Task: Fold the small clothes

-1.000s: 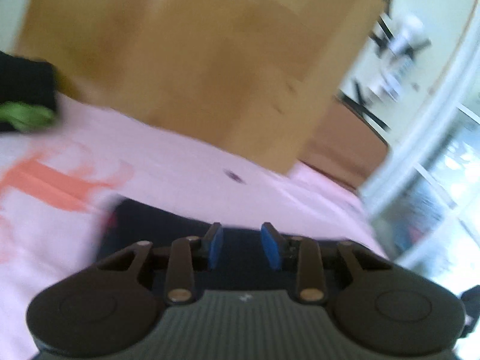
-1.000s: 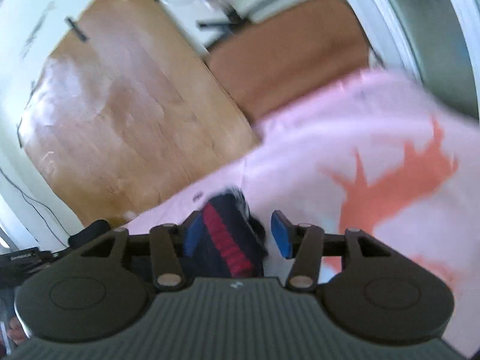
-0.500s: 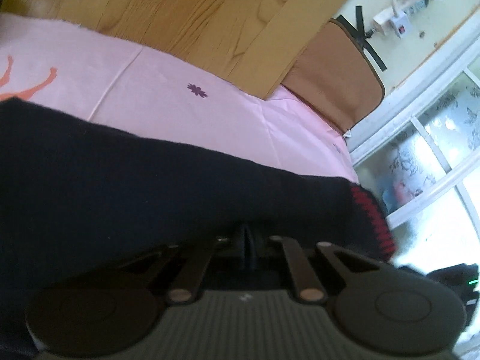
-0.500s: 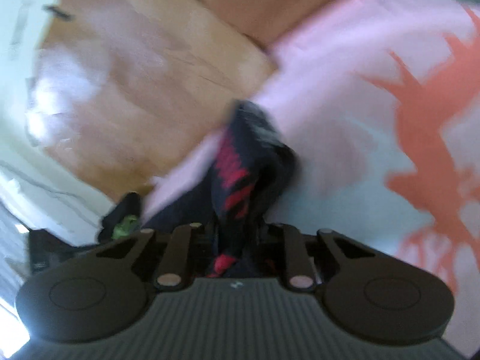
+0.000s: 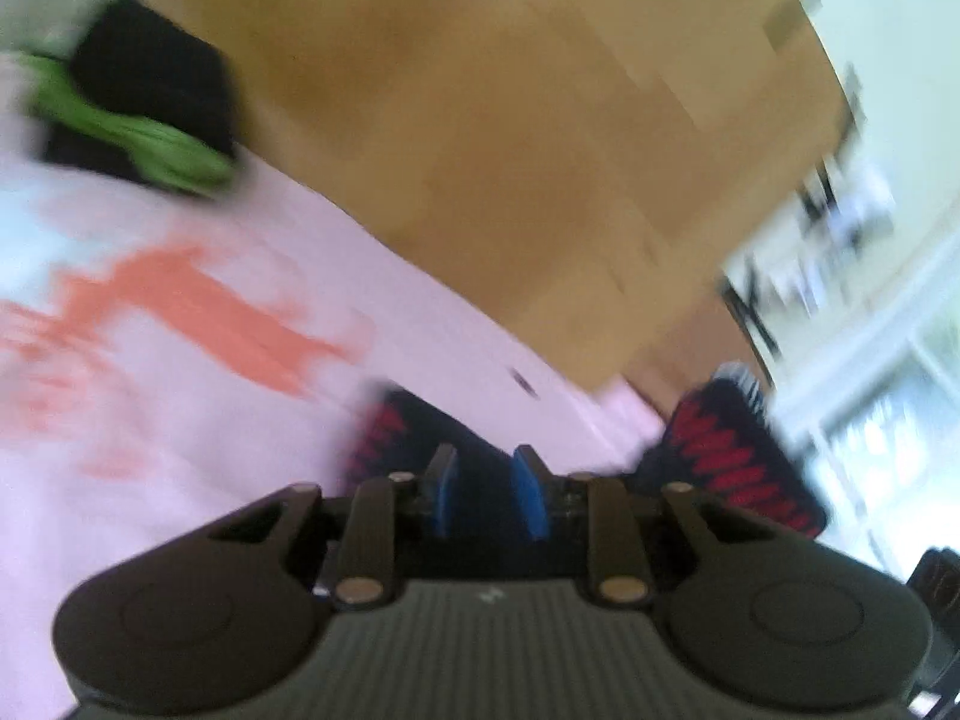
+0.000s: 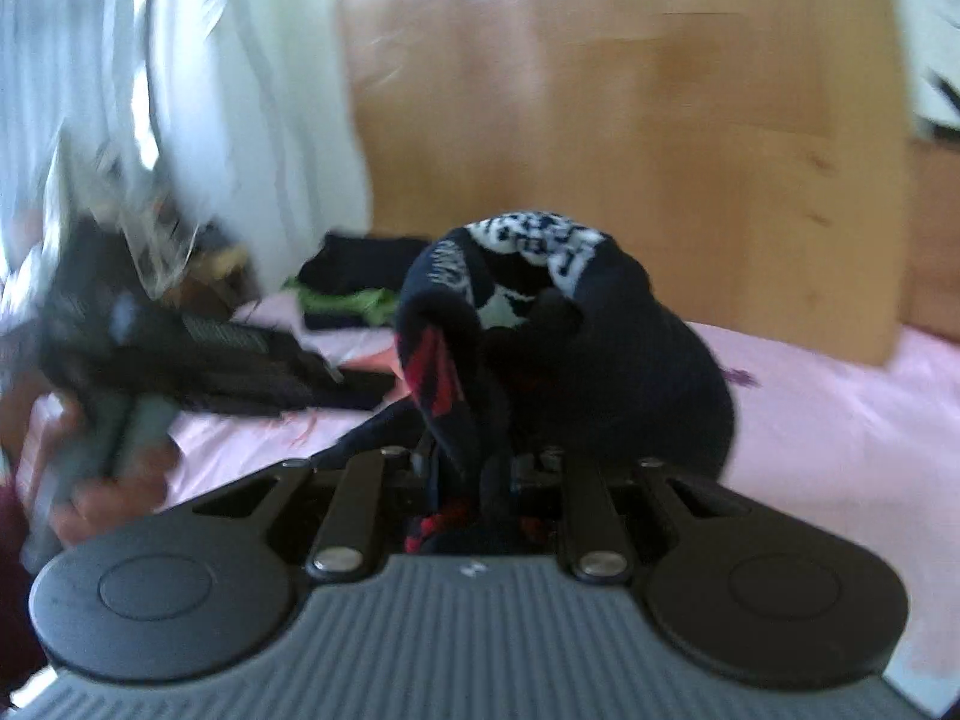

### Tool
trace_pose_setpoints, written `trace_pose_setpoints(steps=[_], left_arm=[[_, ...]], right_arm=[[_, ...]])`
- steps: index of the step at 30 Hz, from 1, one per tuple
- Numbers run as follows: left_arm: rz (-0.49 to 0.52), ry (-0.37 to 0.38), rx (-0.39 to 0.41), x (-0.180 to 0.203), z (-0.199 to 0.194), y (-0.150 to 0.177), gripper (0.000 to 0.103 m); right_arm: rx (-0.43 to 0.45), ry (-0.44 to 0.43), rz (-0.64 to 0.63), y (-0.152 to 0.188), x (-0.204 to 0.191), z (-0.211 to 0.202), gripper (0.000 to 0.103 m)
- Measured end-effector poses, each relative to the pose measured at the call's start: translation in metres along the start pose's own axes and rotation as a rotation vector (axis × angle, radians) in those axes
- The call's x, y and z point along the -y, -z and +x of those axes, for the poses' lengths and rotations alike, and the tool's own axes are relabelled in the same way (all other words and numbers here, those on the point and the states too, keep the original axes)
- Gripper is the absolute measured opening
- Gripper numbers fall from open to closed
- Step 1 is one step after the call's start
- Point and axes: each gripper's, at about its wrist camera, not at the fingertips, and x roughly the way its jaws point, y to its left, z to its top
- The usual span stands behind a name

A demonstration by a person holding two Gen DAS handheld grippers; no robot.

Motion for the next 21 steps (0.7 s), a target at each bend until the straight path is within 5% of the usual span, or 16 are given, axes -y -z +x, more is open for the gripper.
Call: trace_pose_setpoints(steps=[5, 6, 10, 11, 14, 19, 21], left_arm=[[-0.071, -0.016, 0.088, -0.033, -0.039, -0.009, 0.022], [-0.071, -0.003, 0.087, -0.033, -0.04, -0.009, 0.022], [-0.015, 0.083, 0.053, -0.013, -0.028, -0.01, 0.022], [0.003, 0.114, 0.039, -0.007, -0.024, -0.008, 0.022], [0.074, 0.19, -0.005, 0.022, 0.001, -0.009, 0.022], [0.151, 0.111, -0.088, 0.043, 0.043, -0.011, 0.018], [0.145, 0.062, -0.088, 0.039, 0.052, -0.013, 0.011]], right_arm=[[-0.19, -0.011, -0.12, 0.006, -0.042, 0.086, 0.024], [-0.171, 0.007, -0.164, 0.012, -0.048, 0.099, 0.025], [-0.167, -0.015, -0.213, 0.013, -0.063, 0.096, 0.061], [-0.16, -0.029, -0.23, 0.015, -0.065, 0.092, 0.062], [-0.132, -0.029, -0.319, 0.027, -0.072, 0.072, 0.062], [-0.025, -0.123, -0.276, 0.022, -0.059, 0.01, 0.058], [0.03, -0.085, -0.228, 0.014, -0.044, -0.008, 0.045]])
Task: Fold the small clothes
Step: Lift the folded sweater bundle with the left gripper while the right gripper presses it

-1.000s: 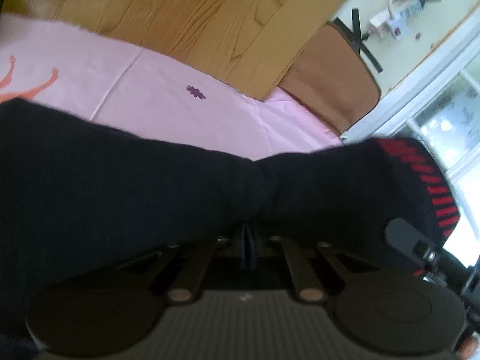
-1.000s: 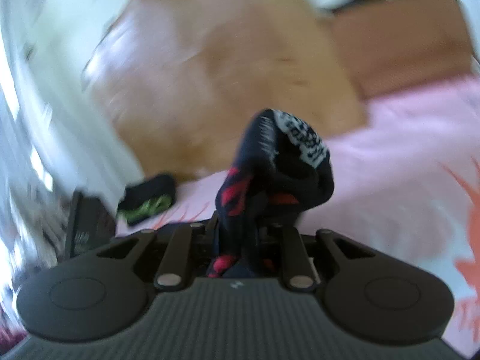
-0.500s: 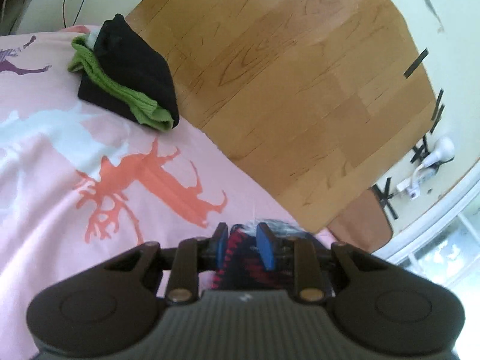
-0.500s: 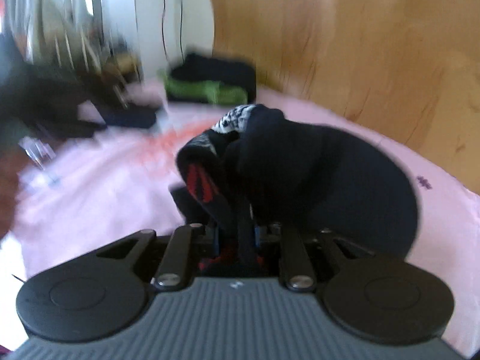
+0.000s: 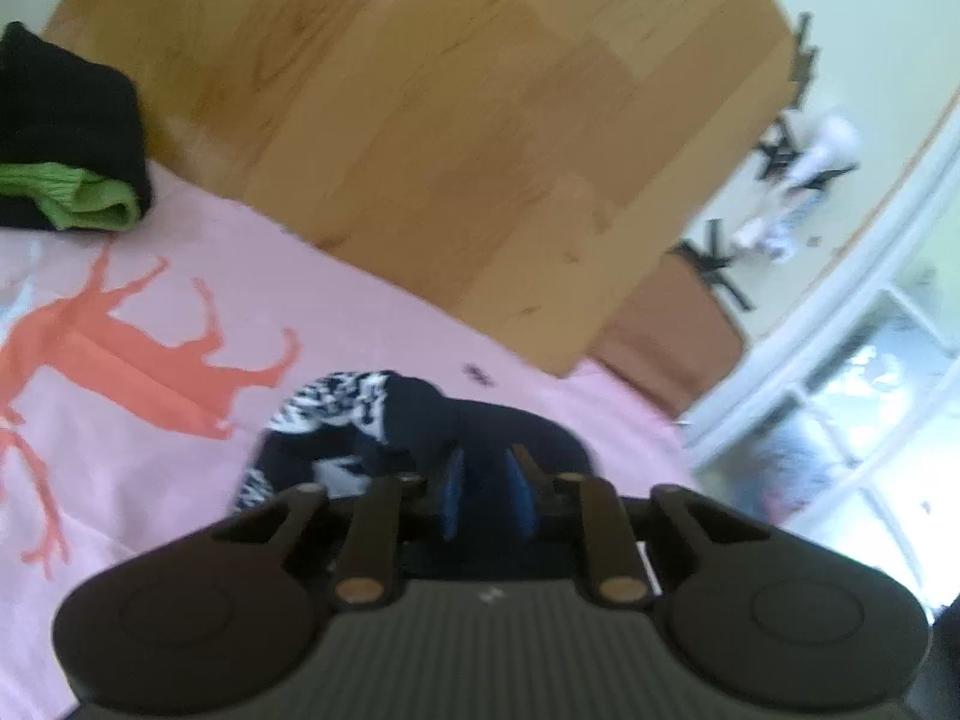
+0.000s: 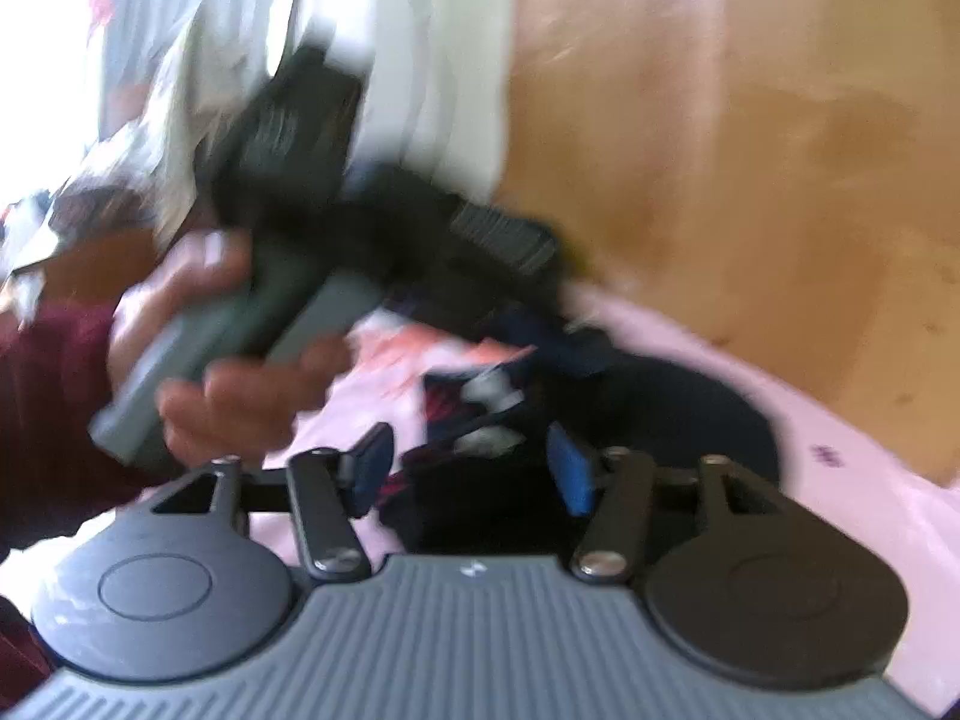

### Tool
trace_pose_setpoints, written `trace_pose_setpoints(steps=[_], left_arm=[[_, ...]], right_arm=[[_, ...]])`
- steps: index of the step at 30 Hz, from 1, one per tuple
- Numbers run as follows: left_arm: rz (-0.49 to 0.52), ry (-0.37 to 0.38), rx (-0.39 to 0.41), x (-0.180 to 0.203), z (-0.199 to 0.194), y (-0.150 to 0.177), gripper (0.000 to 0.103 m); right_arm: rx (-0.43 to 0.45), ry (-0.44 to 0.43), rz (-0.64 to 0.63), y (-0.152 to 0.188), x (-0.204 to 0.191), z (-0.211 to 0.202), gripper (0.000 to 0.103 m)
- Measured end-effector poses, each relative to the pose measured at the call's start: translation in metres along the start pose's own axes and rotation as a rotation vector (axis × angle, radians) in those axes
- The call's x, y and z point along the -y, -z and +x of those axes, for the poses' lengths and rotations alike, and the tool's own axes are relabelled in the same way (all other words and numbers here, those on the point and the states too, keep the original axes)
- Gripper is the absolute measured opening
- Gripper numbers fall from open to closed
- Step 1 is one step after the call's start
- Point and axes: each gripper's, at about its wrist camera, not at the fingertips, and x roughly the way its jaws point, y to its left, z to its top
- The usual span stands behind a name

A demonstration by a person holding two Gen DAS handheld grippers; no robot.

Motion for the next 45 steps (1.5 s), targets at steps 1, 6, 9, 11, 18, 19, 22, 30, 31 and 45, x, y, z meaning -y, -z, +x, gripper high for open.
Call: trace_pose_setpoints(steps=[1, 6, 9, 11, 18, 19, 22, 30, 31, 45], left_arm=[[-0.019, 0.001, -0.001, -0.006, 0.001, 0.001, 0.008], [-0.065, -0.008, 0.002, -0.022, 0.0, 0.004, 0.005], [-0.055, -0.082, -0.037, -0.029, 0.014, 0.005, 0.006], [-0.085, -0.072, -0.04, -0.031, 0.01, 0.004, 0.006], [0.035, -0.024, 0.047, 0.01, -0.046, 0.03, 0.048], [0.08, -0.053, 0.043, 0.02, -0.048, 0.036, 0.048], [0.223, -0.212, -0.003, 0.041, -0.038, 0.059, 0.037], [-0.06, -0.197, -0.035, -0.017, -0.056, 0.09, 0.009], [-0.078, -0.191, -0.03, -0.02, -0.057, 0.091, 0.009], [-0.061, -0.231, -0.015, -0.012, -0.058, 0.092, 0.012]], right_arm=[[0.017, 0.039, 0.032, -0.003, 0.012, -0.005, 0.036], [-0.02, 0.12, 0.28, 0.001, 0.079, 0.02, 0.023], [-0.047, 0.121, 0.341, 0.024, 0.098, 0.058, 0.023], [-0.054, 0.126, 0.379, 0.017, 0.096, 0.057, 0.023], [-0.033, 0.135, 0.379, 0.021, 0.1, 0.053, 0.023], [-0.028, 0.127, 0.4, 0.026, 0.104, 0.055, 0.023], [-0.019, 0.109, 0.45, 0.029, 0.109, 0.058, 0.023], [-0.01, 0.105, 0.437, 0.032, 0.102, 0.056, 0.023], [-0.018, 0.112, 0.431, 0.029, 0.1, 0.057, 0.023], [-0.156, -0.029, 0.35, -0.022, 0.07, 0.163, 0.027]])
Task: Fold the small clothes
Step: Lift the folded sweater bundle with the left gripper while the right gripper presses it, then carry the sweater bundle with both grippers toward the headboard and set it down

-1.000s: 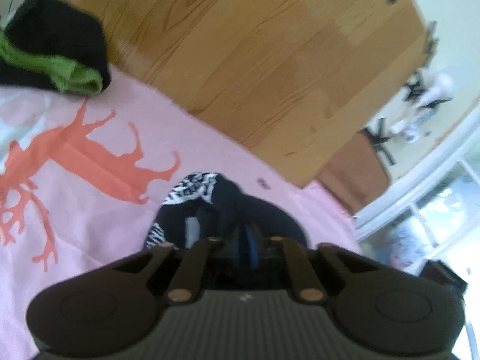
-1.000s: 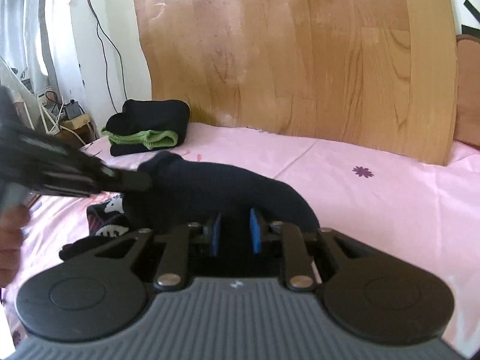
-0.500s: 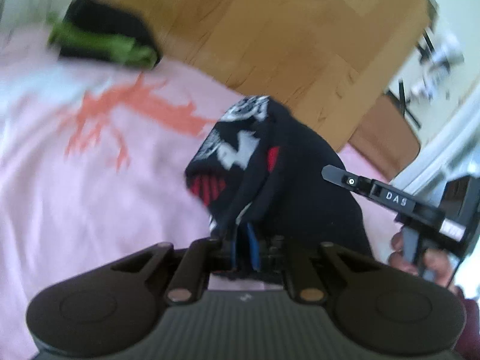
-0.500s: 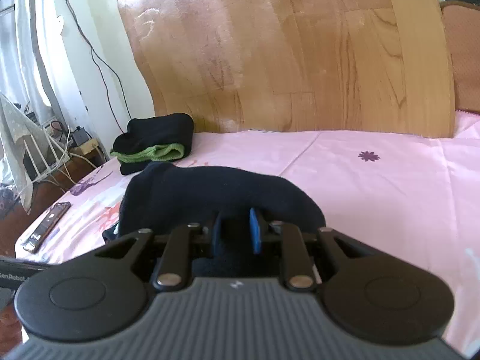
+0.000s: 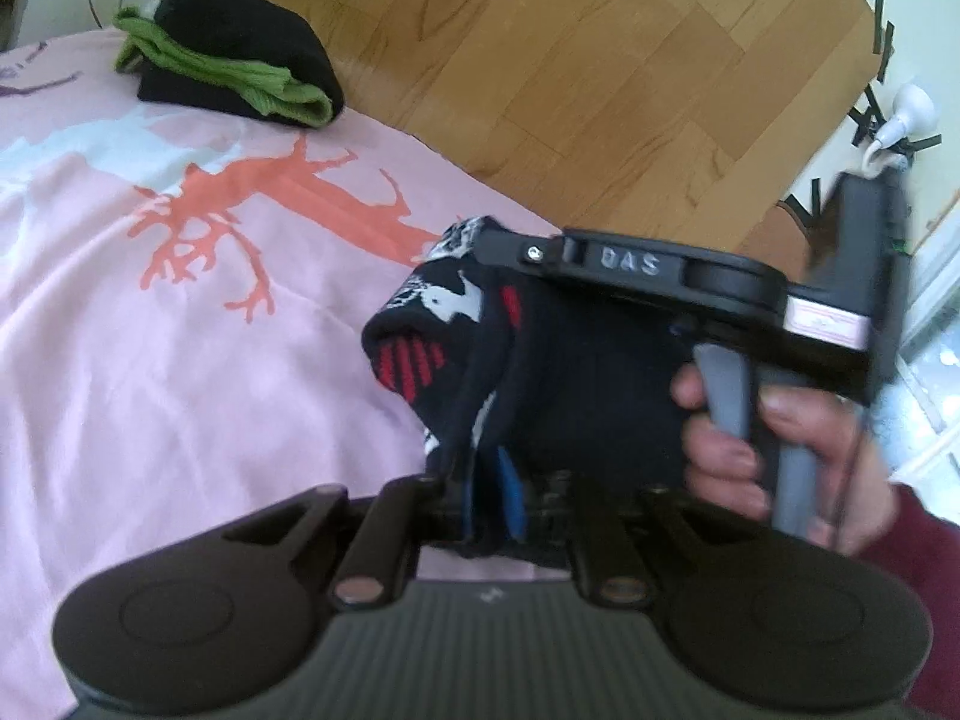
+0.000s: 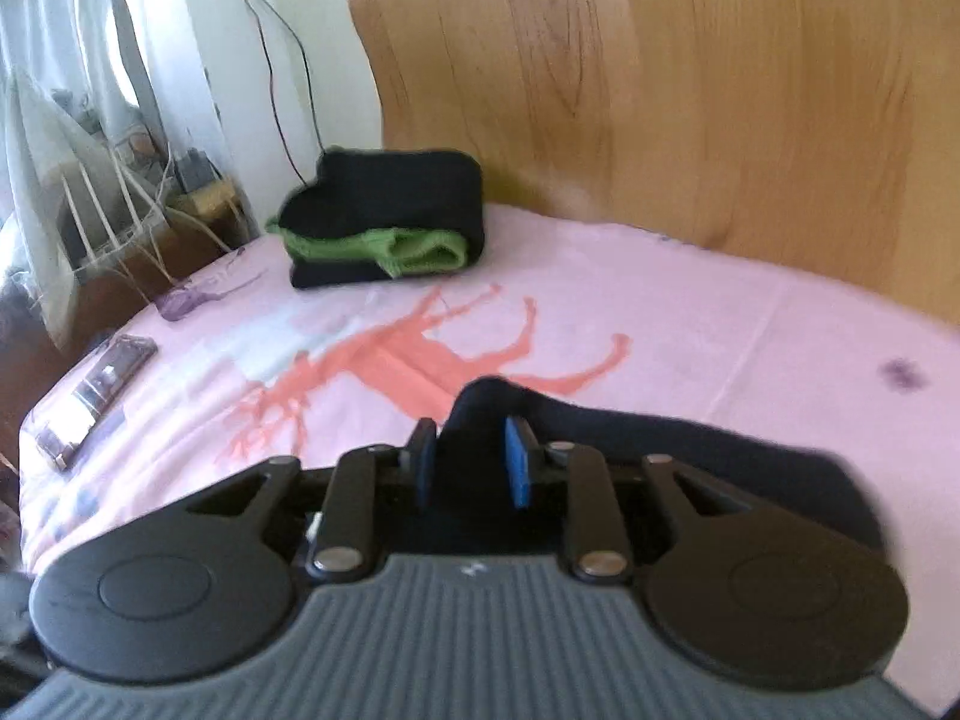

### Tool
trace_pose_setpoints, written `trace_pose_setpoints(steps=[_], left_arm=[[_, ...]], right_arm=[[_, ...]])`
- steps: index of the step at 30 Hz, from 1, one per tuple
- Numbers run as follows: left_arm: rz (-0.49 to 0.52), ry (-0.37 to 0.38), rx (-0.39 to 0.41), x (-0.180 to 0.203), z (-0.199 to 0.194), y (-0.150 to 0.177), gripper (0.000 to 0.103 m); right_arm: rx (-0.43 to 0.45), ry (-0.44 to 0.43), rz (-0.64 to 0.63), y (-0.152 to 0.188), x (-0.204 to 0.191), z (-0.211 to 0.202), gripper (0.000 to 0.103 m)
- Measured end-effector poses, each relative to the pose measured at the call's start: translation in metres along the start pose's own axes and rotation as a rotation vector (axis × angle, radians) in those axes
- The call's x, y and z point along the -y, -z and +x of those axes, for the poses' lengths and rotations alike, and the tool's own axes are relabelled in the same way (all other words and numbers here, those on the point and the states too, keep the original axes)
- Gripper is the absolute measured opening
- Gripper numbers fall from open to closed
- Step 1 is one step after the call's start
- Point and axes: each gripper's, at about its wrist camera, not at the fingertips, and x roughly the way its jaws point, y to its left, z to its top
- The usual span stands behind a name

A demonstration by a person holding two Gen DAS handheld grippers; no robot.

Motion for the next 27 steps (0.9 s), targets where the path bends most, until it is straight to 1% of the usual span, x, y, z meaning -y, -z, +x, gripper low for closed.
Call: trace_pose_setpoints(steps=[1, 2, 4, 5, 6, 7, 8, 9, 10, 11, 12, 13, 15, 17, 19, 21, 22, 23, 24, 25, 26, 27], left_arm=[[0.006, -0.001, -0.005, 0.001, -0.001, -0.001, 0.012], [0.015, 0.002, -0.013, 0.003, -0.001, -0.002, 0.012], [0.021, 0.023, -0.029, 0.004, -0.004, -0.006, 0.013], [0.021, 0.041, -0.033, 0.003, -0.008, -0.01, 0.017], [0.018, 0.053, -0.018, 0.001, -0.014, -0.015, 0.027], [0.016, 0.052, 0.013, 0.0, -0.023, -0.02, 0.036], [0.02, 0.038, 0.055, -0.002, -0.032, -0.027, 0.054], [0.029, 0.023, 0.091, -0.003, -0.038, -0.033, 0.064], [0.04, 0.013, 0.11, -0.004, -0.04, -0.038, 0.068], [0.053, 0.004, 0.114, -0.004, -0.039, -0.044, 0.079], [0.061, 0.0, 0.104, -0.004, -0.035, -0.047, 0.088], [0.065, 0.007, 0.081, -0.004, -0.028, -0.05, 0.091], [0.068, 0.045, 0.008, -0.004, -0.009, -0.052, 0.096], [0.055, 0.068, -0.047, -0.008, 0.01, -0.05, 0.1], [0.016, 0.088, -0.077, -0.01, 0.022, -0.044, 0.102], [-0.045, 0.145, -0.12, -0.015, 0.036, -0.042, 0.102], [-0.065, 0.169, -0.13, -0.017, 0.043, -0.04, 0.102], [-0.064, 0.178, -0.112, -0.017, 0.046, -0.038, 0.101], [-0.059, 0.187, -0.103, -0.016, 0.049, -0.037, 0.101], [-0.06, 0.197, -0.098, -0.015, 0.051, -0.036, 0.1], [-0.06, 0.202, -0.09, -0.014, 0.053, -0.035, 0.092], [-0.052, 0.186, -0.088, -0.011, 0.055, -0.035, 0.076]], right_arm=[[-0.019, -0.021, 0.061, -0.005, 0.008, 0.0, 0.027], [-0.039, -0.03, 0.089, -0.009, 0.012, -0.002, 0.026], [-0.035, -0.037, 0.078, -0.008, 0.012, -0.014, 0.027], [-0.016, -0.049, 0.095, -0.008, 0.013, -0.026, 0.029], [0.013, -0.074, 0.134, -0.006, 0.015, -0.044, 0.032], [0.056, -0.108, 0.166, -0.001, 0.019, -0.062, 0.041], [0.125, -0.14, 0.193, 0.007, 0.027, -0.087, 0.049], [0.19, -0.133, 0.21, 0.018, 0.034, -0.111, 0.065], [0.239, -0.097, 0.232, 0.029, 0.041, -0.13, 0.075], [0.263, -0.052, 0.258, 0.043, 0.05, -0.144, 0.076], [0.258, -0.025, 0.284, 0.055, 0.058, -0.152, 0.077], [0.234, -0.008, 0.32, 0.069, 0.067, -0.157, 0.077], [0.189, -0.008, 0.38, 0.093, 0.079, -0.16, 0.077], [0.161, -0.041, 0.406, 0.109, 0.082, -0.157, 0.078], [0.126, -0.062, 0.405, 0.115, 0.079, -0.147, 0.079], [0.104, -0.092, 0.397, 0.112, 0.077, -0.134, 0.082], [0.095, -0.12, 0.399, 0.11, 0.078, -0.129, 0.082], [0.084, -0.147, 0.407, 0.107, 0.083, -0.123, 0.085], [0.098, -0.165, 0.414, 0.106, 0.083, -0.116, 0.088], [0.11, -0.169, 0.413, 0.103, 0.082, -0.111, 0.087], [0.118, -0.164, 0.404, 0.099, 0.079, -0.106, 0.084], [0.118, -0.145, 0.402, 0.095, 0.078, -0.102, 0.071]])
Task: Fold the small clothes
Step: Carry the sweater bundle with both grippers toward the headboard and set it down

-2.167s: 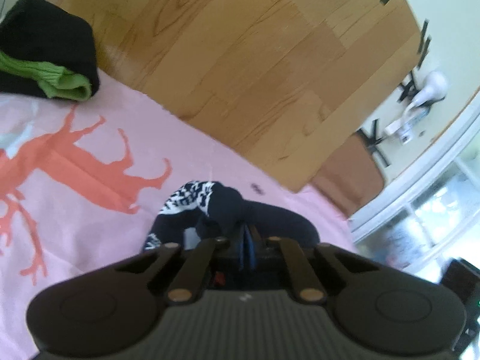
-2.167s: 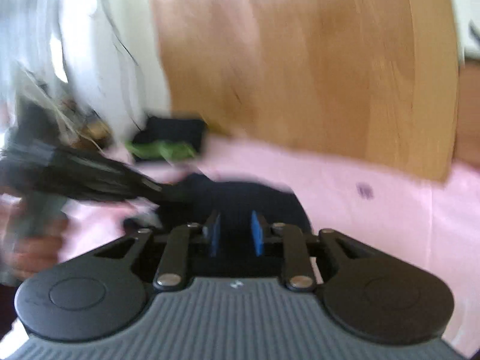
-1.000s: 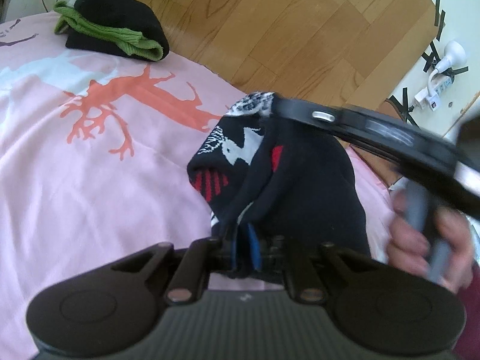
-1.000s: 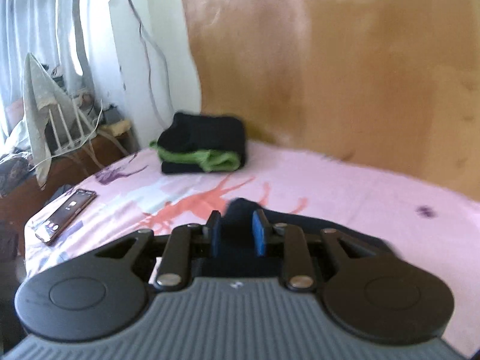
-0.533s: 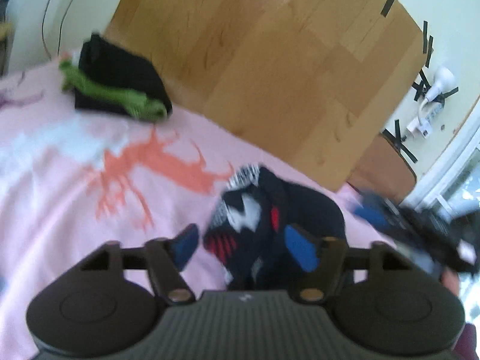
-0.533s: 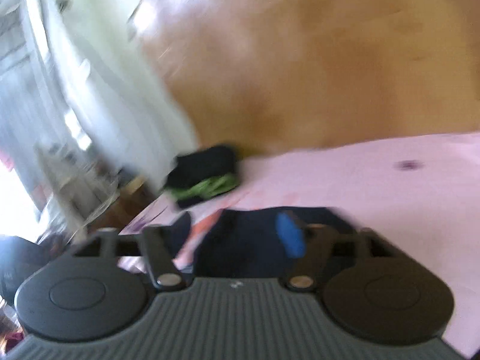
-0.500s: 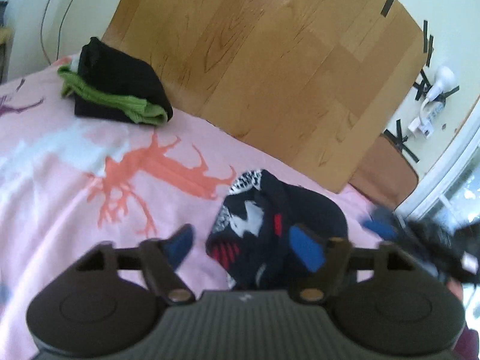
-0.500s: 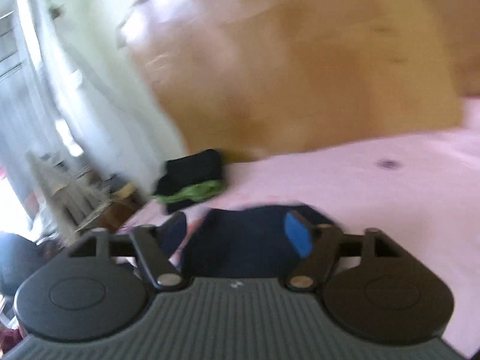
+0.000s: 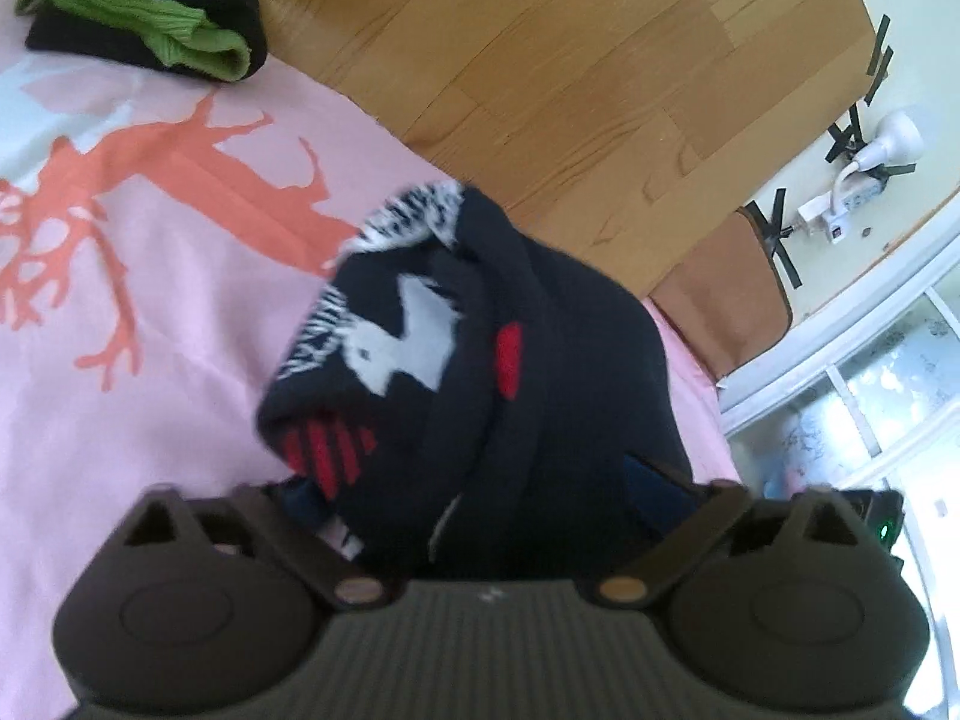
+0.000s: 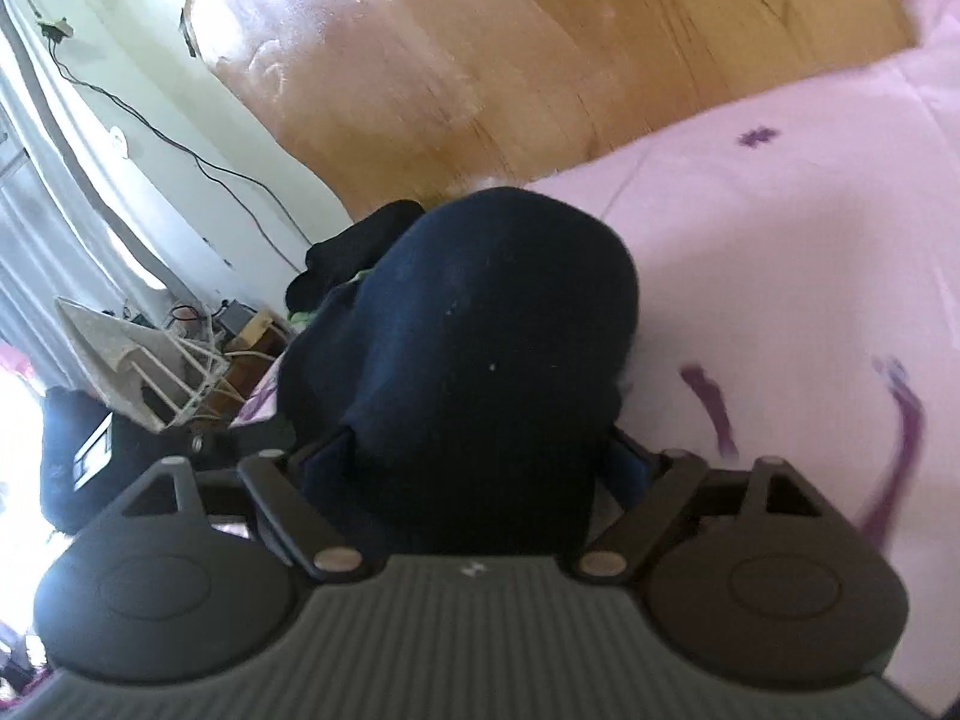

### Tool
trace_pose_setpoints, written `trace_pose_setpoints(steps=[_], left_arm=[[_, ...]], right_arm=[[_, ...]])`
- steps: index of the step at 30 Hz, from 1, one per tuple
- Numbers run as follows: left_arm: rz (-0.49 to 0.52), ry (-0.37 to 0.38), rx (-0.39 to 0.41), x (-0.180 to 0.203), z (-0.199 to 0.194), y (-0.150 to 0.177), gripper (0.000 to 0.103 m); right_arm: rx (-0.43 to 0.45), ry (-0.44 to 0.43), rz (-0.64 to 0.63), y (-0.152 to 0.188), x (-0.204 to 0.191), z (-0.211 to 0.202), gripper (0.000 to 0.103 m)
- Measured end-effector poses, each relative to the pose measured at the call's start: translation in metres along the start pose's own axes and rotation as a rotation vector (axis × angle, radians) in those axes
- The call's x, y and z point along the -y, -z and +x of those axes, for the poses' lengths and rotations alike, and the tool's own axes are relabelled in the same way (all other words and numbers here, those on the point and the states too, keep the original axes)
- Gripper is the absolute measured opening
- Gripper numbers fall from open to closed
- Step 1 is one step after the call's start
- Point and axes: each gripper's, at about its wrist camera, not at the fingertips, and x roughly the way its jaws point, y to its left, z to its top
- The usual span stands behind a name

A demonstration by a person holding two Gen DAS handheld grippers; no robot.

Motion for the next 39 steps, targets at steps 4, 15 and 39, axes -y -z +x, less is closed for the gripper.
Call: trace_pose_setpoints(steps=[4, 15, 39], left_arm=[[-0.005, -0.016, -0.062, 0.02, 0.02, -0.011, 0.058], [0.39, 0.023, -0.138, 0.206, 0.197, -0.067, 0.057], [0.75, -0.186, -0.031, 0.288, 0.334, -0.024, 0.069]], right_arm=[[0.022, -0.028, 0.03, -0.013, 0.006, -0.011, 0.055], [0.353, 0.194, -0.03, -0.105, 0.095, -0.129, 0.054], [0.43, 0.683, 0.045, -0.144, 0.208, -0.131, 0.087]])
